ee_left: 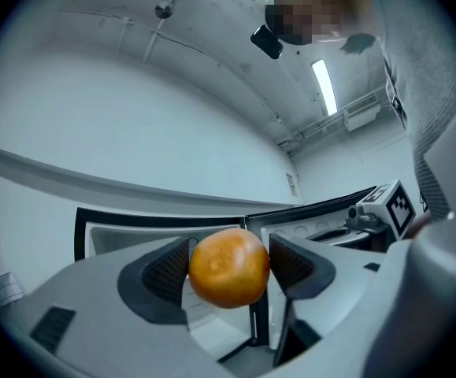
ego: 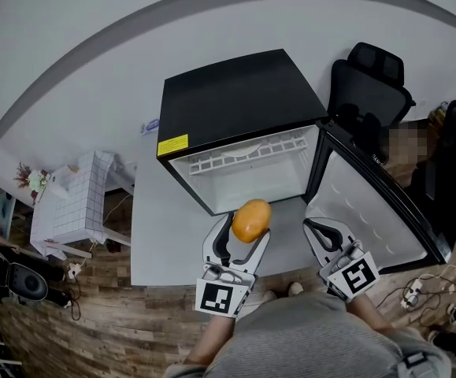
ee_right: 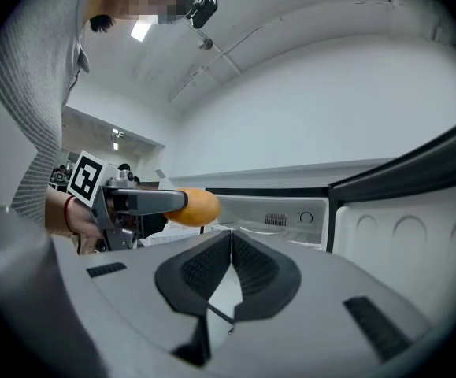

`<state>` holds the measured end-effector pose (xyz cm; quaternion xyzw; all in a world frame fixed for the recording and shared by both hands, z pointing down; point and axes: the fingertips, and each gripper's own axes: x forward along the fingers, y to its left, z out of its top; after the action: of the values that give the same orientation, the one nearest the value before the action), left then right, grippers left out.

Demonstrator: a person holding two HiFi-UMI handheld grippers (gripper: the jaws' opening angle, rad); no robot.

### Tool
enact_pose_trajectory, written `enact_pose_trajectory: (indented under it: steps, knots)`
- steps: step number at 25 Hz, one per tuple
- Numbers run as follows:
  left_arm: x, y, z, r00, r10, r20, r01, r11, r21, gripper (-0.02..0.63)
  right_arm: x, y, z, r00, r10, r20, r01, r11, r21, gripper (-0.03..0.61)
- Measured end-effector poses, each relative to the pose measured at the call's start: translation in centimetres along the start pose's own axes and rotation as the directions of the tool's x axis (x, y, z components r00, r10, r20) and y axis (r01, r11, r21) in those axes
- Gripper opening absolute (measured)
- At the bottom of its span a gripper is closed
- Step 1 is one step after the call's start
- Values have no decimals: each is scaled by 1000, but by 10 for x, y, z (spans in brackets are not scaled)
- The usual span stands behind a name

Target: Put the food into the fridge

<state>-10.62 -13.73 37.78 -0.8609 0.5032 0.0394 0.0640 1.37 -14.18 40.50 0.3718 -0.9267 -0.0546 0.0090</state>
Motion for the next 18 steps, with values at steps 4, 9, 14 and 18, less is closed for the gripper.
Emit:
enact_pose_trajectory:
  steps: [4,9,14,18]
  knots:
    - [13,15,-2,1000,15,13,-15,1000,20,328,3,0,-1,1000,16,-8,-16,1000,1,12]
    - [29,31,-8,999,30,15,-30,999,15,328,6,4,0,999,40,-6,-40,999,6,12]
    - [44,42,-16,999,35,-3,-35,999,17,328,8,-1,-4,1000,27,-12,-27,1000,3,12]
    - [53,50,-22,999,47,-11,-47,999,8,328,10,1,-4,999,46,-14,-46,999,13,12]
